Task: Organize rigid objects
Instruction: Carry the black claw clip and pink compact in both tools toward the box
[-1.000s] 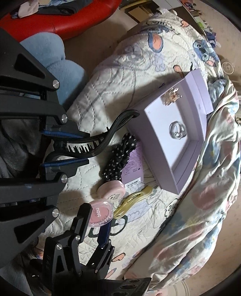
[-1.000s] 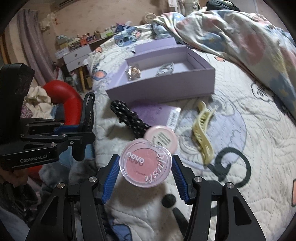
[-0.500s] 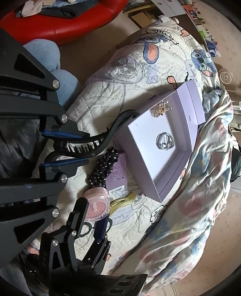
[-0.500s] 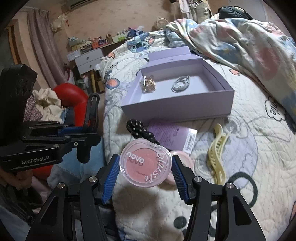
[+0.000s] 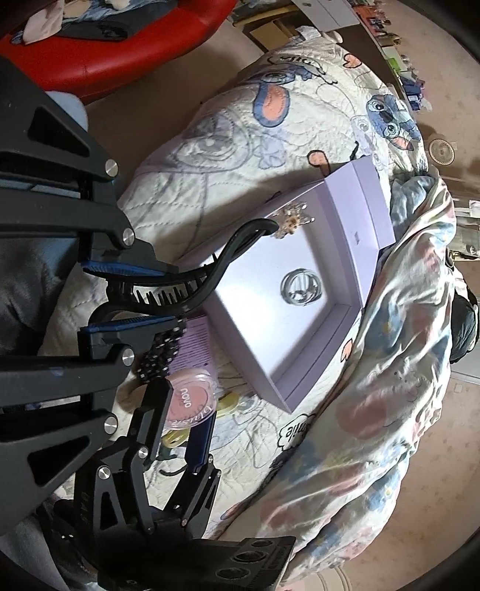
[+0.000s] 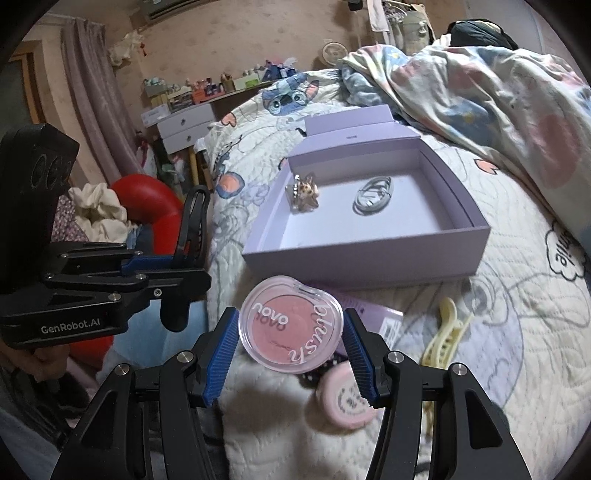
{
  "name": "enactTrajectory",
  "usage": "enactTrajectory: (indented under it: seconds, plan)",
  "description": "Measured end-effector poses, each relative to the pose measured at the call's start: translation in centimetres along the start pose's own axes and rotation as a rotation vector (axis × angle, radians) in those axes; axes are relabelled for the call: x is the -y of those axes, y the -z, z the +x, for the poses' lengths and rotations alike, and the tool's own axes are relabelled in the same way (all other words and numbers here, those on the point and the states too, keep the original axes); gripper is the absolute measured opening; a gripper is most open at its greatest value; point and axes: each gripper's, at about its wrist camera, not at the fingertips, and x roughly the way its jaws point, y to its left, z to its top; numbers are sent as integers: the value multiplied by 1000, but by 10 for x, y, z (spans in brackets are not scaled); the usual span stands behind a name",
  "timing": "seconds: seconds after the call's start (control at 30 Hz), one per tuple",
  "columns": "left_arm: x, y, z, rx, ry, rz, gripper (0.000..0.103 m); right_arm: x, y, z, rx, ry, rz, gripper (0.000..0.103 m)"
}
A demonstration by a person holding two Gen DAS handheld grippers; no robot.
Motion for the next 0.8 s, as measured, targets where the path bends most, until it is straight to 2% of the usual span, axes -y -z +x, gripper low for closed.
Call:
enactTrajectory:
  seconds: [0.8]
  plan:
    - [-5,-67,22,59,20,62,20,31,-64,22,48,-53,-22,56]
